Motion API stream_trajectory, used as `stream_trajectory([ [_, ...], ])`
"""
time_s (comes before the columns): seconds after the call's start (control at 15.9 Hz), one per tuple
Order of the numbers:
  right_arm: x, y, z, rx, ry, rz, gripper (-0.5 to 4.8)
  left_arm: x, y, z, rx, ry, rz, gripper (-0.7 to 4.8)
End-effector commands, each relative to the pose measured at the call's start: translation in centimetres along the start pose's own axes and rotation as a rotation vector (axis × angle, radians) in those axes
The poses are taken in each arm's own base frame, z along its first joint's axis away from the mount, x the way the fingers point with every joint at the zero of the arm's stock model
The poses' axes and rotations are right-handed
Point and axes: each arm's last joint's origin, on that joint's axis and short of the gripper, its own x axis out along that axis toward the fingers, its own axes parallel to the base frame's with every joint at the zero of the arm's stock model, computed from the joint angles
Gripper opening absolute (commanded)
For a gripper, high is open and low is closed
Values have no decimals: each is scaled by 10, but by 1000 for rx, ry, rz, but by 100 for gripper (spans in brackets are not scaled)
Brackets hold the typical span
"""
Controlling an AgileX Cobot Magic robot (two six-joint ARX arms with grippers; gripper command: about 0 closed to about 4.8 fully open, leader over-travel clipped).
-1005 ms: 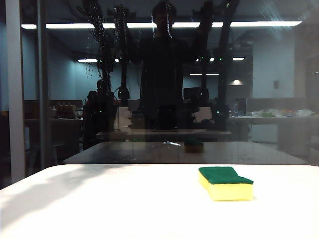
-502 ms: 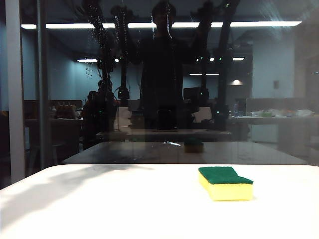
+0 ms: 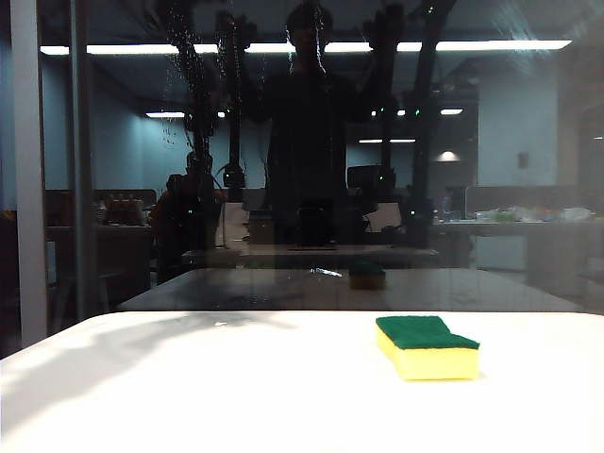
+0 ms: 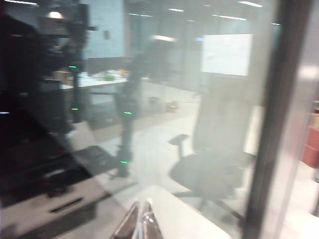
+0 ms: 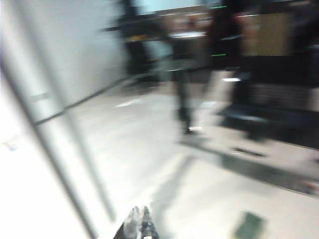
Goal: Reach upward to find where there is water on the glass, pick up the sponge from the table, dry the water, and finally place the sponge back on the table.
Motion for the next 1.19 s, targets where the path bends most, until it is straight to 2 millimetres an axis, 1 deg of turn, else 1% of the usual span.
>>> stream_trajectory([
  [0.06, -4, 6, 3, -22, -13, 99, -5, -2, -5, 3, 20, -6, -99, -6],
  [0.38, -8, 13, 5, -34, -6, 250, -5, -3, -8, 3, 22, 4, -209, -6],
  [0.57, -12, 18, 7, -58, -14, 359, -5, -3, -9, 3, 23, 6, -230, -6],
  [1.0, -14, 21, 7, -63, -9, 417, -5, -4, -11, 6, 55, -9, -317, -6],
  [1.19, -14, 21, 7, -64, -11, 416, -5, -4, -11, 6, 60, -12, -317, -6],
])
